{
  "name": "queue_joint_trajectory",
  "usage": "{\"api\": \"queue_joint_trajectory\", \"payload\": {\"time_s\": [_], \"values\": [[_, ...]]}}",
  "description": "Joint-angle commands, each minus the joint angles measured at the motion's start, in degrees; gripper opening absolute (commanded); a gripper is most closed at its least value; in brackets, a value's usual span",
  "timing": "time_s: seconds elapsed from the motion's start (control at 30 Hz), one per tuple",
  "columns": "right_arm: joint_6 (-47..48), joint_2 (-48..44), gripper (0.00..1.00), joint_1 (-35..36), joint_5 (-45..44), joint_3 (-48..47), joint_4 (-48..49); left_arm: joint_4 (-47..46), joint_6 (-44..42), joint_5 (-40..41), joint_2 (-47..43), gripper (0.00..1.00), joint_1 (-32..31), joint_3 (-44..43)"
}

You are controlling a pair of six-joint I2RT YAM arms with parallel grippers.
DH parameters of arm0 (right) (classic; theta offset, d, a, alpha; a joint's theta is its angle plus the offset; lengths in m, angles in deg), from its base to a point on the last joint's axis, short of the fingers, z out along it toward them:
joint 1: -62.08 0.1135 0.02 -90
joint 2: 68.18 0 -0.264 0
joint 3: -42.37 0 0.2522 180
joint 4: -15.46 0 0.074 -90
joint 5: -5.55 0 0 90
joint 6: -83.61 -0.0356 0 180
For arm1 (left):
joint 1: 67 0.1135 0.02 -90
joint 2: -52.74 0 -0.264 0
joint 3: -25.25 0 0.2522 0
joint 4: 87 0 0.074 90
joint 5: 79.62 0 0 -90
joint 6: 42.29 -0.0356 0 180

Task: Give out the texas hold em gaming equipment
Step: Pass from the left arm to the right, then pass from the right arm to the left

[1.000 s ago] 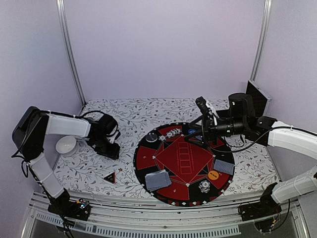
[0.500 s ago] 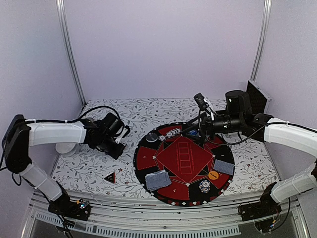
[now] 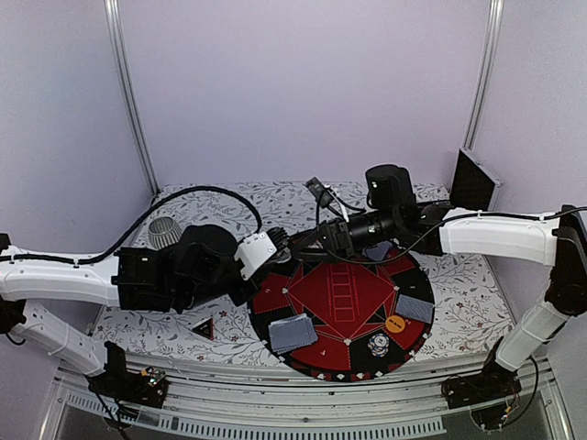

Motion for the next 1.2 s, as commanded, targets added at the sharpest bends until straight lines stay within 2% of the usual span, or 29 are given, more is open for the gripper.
{"api": "queue_joint_trajectory", "payload": {"time_s": [0.0, 0.1, 0.23, 0.4, 0.43, 0.47, 0.5, 0.53, 0.57, 0.63, 0.67, 0.7, 0.8, 0.9, 0.97, 1.17], "values": [[-1.65, 2.71, 0.64, 0.88, 3.93, -2.55, 4.73, -1.67, -2.82, 3.21, 2.39, 0.32, -2.06, -1.53], [-1.59, 4.49, 0.61, 1.26, 3.23, -3.09, 5.05, -1.79, -2.92, 2.08, 2.57, 0.32, -2.37, -1.78], [-0.35, 6.14, 0.48, 1.33, 0.9, -3.56, 3.75, -2.15, -2.66, 0.27, 1.97, 0.32, -2.61, -1.77], [0.14, 7.83, 0.22, 1.41, 4.11, -5.65, 3.27, -2.09, -2.73, 0.29, 2.1, 0.33, -2.61, -1.83], [0.17, 8.0, 0.1, 1.4, 4.85, -5.78, 3.18, -1.88, -2.62, 0.23, 2.45, 0.33, -2.59, -2.05], [0.4, 7.84, 0.03, 1.37, 5.27, -5.72, 2.97, -1.42, -2.37, 0.08, 2.84, 0.33, -2.59, -2.46], [1.25, 7.31, 0.02, 1.31, 5.67, -5.49, 2.51, -0.62, -1.89, -0.15, 3.13, 0.35, -2.64, -2.99], [2.16, 6.41, 0.02, 1.23, 5.78, -5.19, 1.65, 0.28, -1.41, -0.59, 3.35, 0.41, -2.62, -3.56], [3.88, 5.14, 0.02, 1.03, 5.52, -4.7, 0.3, 1.55, -0.56, -1.55, 3.35, 0.54, -2.52, -4.31], [9.68, 1.79, 0.02, 0.44, 4.43, -2.81, -3.49, 5.04, 1.89, -6.75, 2.53, 0.89, -2.19, -5.91], [12.49, 0.0, 0.02, 0.38, 4.61, -1.64, -5.81, 6.84, 3.0, -11.98, 1.71, 0.97, -1.64, -6.79], [16.91, -1.64, 0.02, 0.42, 5.16, -0.66, -8.36, 8.35, 3.8, -19.67, 0.47, 0.98, -0.31, -7.27], [30.75, -6.29, 0.02, 1.62, 6.28, 1.86, -15.5, 6.77, 6.29, -42.13, -3.63, 0.98, 6.14, -6.22], [40.6, -9.49, 0.02, 3.26, 5.68, 3.16, -20.6, 3.82, 8.99, -53.22, -6.54, 0.96, 10.95, -3.66], [43.91, -11.43, 0.02, 4.37, 3.78, 4.29, -20.45, 2.92, 9.72, -56.39, -6.9, 0.91, 12.28, -2.97], [45.84, -11.95, 0.02, 6.08, 0.34, 3.98, -18.53, 4.64, 9.44, -63.94, -2.83, 0.62, 12.47, -5.58]]}}
